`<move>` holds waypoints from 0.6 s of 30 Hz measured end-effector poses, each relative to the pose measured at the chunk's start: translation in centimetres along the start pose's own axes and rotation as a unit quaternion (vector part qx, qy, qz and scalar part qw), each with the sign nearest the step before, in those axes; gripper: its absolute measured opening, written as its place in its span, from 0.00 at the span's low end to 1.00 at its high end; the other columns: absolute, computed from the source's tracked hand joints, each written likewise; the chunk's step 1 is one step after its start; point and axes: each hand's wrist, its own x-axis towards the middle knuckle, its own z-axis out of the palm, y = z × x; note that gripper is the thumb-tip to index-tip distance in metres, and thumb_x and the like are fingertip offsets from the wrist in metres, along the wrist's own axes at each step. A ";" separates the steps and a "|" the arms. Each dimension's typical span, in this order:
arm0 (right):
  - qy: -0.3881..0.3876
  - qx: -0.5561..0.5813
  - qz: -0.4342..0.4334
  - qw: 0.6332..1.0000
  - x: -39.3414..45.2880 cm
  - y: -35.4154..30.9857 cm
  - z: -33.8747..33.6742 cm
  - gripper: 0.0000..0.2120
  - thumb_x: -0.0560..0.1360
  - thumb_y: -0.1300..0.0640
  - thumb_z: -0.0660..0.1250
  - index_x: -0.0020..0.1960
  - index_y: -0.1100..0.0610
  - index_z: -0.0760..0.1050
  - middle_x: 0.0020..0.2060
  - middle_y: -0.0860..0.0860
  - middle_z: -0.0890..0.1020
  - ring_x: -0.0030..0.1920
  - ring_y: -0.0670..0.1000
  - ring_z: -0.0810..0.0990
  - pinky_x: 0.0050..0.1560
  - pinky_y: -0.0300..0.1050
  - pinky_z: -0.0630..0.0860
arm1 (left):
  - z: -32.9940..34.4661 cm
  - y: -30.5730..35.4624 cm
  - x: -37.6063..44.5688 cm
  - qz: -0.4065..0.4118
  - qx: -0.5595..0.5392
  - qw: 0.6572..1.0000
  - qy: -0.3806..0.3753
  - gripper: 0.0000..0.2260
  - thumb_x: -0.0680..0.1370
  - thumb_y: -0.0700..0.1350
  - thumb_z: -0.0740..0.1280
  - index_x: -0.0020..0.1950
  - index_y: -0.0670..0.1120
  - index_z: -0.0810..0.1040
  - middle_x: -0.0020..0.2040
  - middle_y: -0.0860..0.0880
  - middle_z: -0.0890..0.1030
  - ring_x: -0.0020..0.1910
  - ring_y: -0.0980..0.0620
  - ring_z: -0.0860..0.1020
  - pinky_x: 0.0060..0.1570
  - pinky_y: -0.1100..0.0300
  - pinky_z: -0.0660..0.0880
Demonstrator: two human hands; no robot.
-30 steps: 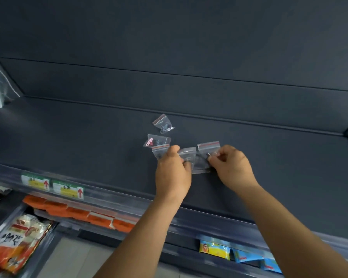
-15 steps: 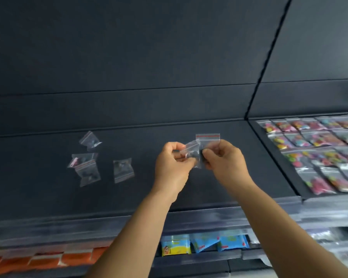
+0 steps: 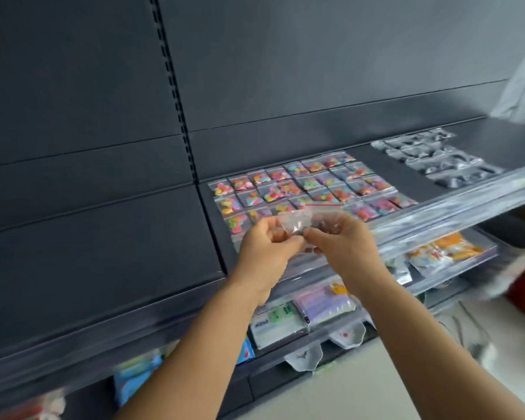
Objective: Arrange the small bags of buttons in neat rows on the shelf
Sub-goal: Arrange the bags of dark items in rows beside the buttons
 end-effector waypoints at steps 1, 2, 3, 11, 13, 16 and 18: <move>0.013 0.010 0.006 1.000 0.0 0.3 -2.1 0.05 0.70 0.60 0.73 0.40 0.50 0.81 0.34 0.49 0.84 0.36 0.50 0.82 0.38 0.47 0.80 | 2.0 0.0 0.2 -0.005 -0.006 1.000 -0.010 0.20 0.75 0.42 0.70 0.65 0.44 0.72 0.55 0.45 0.81 0.52 0.50 0.80 0.54 0.55 0.77; 0.023 0.013 0.009 1.000 0.1 0.5 -4.1 0.04 0.69 0.60 0.73 0.42 0.52 0.81 0.36 0.51 0.85 0.37 0.51 0.82 0.38 0.46 0.80 | 3.8 0.1 0.5 -0.005 -0.009 1.000 -0.015 0.15 0.75 0.43 0.70 0.61 0.44 0.76 0.53 0.46 0.82 0.50 0.51 0.80 0.51 0.58 0.78; 0.034 0.015 0.013 0.999 0.1 0.7 -5.9 0.05 0.69 0.59 0.73 0.44 0.53 0.80 0.38 0.52 0.85 0.38 0.52 0.83 0.38 0.45 0.80 | 5.5 0.2 0.7 -0.002 -0.011 1.000 -0.020 0.09 0.76 0.42 0.69 0.55 0.45 0.79 0.48 0.48 0.83 0.48 0.52 0.81 0.46 0.60 0.78; 0.114 0.033 0.023 0.993 1.9 2.7 -16.0 0.06 0.69 0.60 0.73 0.45 0.56 0.79 0.34 0.49 0.83 0.30 0.44 0.79 0.29 0.35 0.75 | 16.4 0.8 3.7 0.017 0.034 0.996 -0.087 0.04 0.75 0.38 0.68 0.45 0.47 0.80 0.41 0.48 0.84 0.44 0.49 0.83 0.46 0.56 0.80; 0.125 0.033 0.032 0.991 2.9 3.4 -18.1 0.07 0.69 0.60 0.72 0.47 0.58 0.79 0.35 0.51 0.84 0.31 0.45 0.79 0.31 0.36 0.75 | 18.8 0.7 5.0 0.030 0.036 0.993 -0.107 0.02 0.75 0.41 0.69 0.43 0.47 0.80 0.38 0.51 0.85 0.40 0.53 0.83 0.41 0.60 0.79; 0.145 0.034 0.038 0.988 5.1 4.5 -21.2 0.04 0.69 0.60 0.72 0.44 0.57 0.80 0.31 0.48 0.82 0.29 0.44 0.77 0.27 0.34 0.72 | 22.4 0.9 7.4 0.042 0.034 0.989 -0.141 0.01 0.75 0.42 0.69 0.44 0.46 0.80 0.36 0.53 0.84 0.36 0.59 0.82 0.34 0.68 0.75; 0.163 0.035 0.041 0.985 7.1 5.2 -23.2 0.03 0.70 0.61 0.72 0.43 0.56 0.80 0.31 0.49 0.82 0.30 0.44 0.76 0.30 0.36 0.73 | 24.8 1.1 9.5 0.047 0.032 0.986 -0.156 0.02 0.75 0.40 0.68 0.44 0.45 0.80 0.33 0.54 0.83 0.32 0.61 0.81 0.32 0.70 0.74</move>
